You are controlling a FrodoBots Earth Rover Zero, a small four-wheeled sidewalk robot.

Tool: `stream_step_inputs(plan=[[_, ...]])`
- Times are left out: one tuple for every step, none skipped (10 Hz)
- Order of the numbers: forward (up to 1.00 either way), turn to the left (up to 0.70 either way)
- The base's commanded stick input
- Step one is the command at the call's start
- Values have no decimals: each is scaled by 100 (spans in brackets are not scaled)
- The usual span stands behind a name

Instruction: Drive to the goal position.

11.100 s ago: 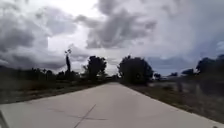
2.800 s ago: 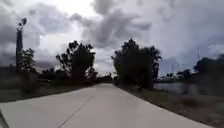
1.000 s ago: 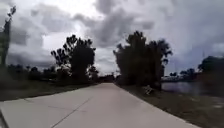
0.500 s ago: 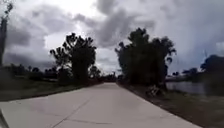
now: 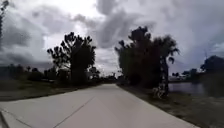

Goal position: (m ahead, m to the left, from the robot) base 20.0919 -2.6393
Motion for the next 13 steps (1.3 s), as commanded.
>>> stream_step_inputs(plan=[[85, 3], [85, 0], [85, 0], [85, 0], [85, 0], [85, 0], [85, 0], [85, 0], [85, 0], [85, 0], [85, 0], [85, 0], [85, 0]])
